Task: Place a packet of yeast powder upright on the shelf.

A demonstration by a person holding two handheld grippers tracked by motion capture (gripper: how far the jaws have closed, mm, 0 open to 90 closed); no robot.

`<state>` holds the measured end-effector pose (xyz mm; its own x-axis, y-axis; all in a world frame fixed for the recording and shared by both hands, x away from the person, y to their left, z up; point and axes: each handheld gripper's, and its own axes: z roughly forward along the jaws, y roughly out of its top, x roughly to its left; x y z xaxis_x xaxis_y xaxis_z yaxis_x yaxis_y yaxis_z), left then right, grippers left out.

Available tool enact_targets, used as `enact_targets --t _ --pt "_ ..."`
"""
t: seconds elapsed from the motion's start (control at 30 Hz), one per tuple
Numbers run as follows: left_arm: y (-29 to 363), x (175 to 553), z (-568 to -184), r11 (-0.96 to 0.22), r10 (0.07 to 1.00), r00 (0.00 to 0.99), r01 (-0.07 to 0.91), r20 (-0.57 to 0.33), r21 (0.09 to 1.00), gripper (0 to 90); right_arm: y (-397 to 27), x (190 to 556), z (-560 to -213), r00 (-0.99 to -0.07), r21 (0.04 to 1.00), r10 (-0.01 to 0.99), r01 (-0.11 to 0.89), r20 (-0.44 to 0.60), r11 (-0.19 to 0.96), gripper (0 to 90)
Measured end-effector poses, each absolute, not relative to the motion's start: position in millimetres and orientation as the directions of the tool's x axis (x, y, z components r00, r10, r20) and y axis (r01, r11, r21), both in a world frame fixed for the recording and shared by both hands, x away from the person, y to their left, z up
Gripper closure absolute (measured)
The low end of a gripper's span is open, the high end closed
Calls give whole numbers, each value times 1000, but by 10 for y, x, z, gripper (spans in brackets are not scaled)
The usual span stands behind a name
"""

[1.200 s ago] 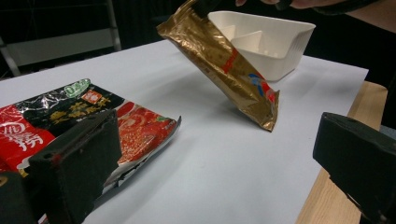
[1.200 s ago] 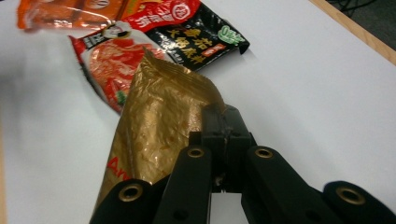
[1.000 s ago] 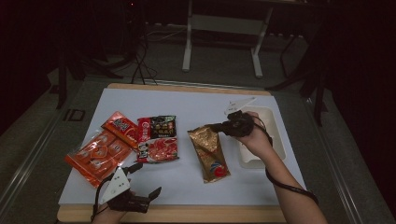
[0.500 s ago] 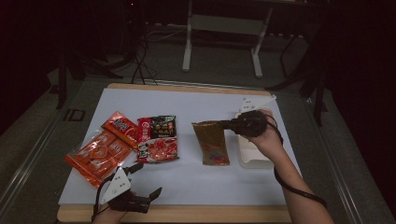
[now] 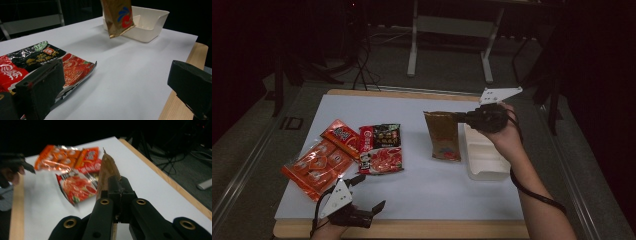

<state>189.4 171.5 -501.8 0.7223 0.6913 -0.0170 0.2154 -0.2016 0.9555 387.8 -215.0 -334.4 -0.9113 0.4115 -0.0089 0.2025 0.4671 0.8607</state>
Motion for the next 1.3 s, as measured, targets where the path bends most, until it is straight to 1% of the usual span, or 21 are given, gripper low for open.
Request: enact_targets --t 0.27,0.53,0.77,1.0,1.3 --pt "1717 1894 -5022 -198 693 721 218 -21 956 17 -2243 3928 -3106 -903 881 428 182 -26 437 900" --pt "1715 1893 -5029 -201 693 721 222 -22 954 17 -2486 4081 -2916 -864 889 502 202 -36 410 900" --pt "1719 1891 -5037 -200 696 718 227 -25 953 18 -2729 4216 -2828 -833 893 552 223 -33 390 900" --pt "1710 1886 -5048 -204 698 716 231 -25 951 18 -2980 4395 -2862 -791 896 611 253 -26 365 900" --pt "1721 1878 -5059 -202 704 710 239 -29 950 17 -3153 4628 -3081 -753 887 657 284 -29 365 900"
